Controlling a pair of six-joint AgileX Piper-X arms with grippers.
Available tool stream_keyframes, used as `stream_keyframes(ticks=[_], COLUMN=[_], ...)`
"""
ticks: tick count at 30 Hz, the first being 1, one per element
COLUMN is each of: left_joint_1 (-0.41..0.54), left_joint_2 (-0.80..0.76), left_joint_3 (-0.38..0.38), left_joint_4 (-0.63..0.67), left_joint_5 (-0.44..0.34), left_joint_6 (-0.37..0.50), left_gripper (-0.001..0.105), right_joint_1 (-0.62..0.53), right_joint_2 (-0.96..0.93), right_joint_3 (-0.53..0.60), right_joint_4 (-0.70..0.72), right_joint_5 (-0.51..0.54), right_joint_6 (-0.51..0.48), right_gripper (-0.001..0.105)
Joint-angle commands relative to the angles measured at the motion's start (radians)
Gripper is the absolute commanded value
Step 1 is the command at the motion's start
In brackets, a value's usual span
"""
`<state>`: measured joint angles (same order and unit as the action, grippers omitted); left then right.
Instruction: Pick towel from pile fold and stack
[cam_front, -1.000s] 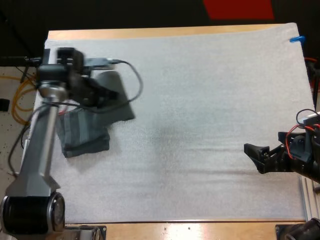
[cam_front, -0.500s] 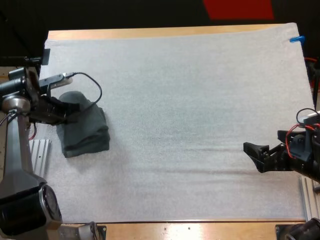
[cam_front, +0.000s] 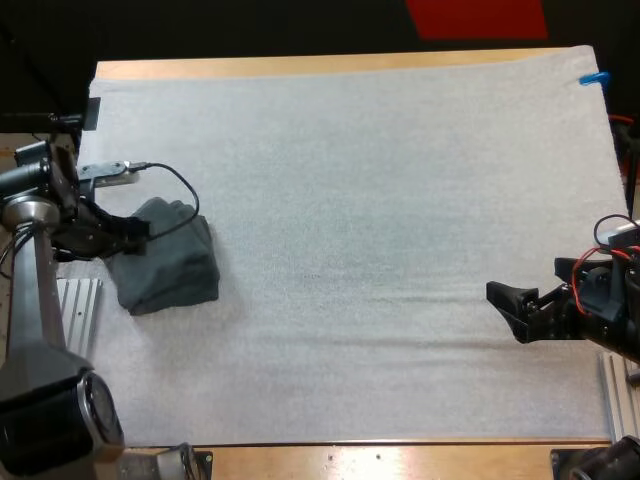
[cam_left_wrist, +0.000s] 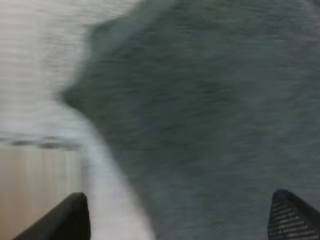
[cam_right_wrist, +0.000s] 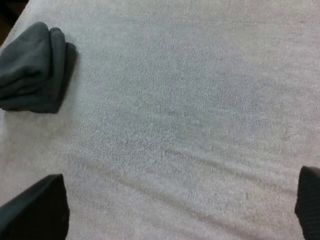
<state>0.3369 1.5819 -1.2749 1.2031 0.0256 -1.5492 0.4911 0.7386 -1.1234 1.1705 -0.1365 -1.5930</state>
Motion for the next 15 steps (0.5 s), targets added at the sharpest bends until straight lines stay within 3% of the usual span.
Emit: stream_keyframes(ticks=[1,8,15], left_joint_1=[-0.001,-0.021,-0.155], left_joint_2=[-0.051,-0.241,-0.474], left_joint_3=[-0.021,-0.029,-0.029], left_joint_4=[0.002,-0.001,-0.006], left_joint_5=[-0.078,-0.081,-0.081], left_joint_6=[0.005,0.005,-0.078], left_gripper=[0.07,0.07,0.07], right_joint_1=[0.004,0.004,0.004], right_joint_2=[-0.003,-0.003,-0.001], right_joint_3=[-0.002,-0.002,-0.002], right_joint_4=[-0.007,-0.007,-0.007], right_joint_5=[-0.002,-0.007,-0.035], right_joint_6=[-0.005,-0.005,-0.003], right_gripper=[0.089,0.089,0.089])
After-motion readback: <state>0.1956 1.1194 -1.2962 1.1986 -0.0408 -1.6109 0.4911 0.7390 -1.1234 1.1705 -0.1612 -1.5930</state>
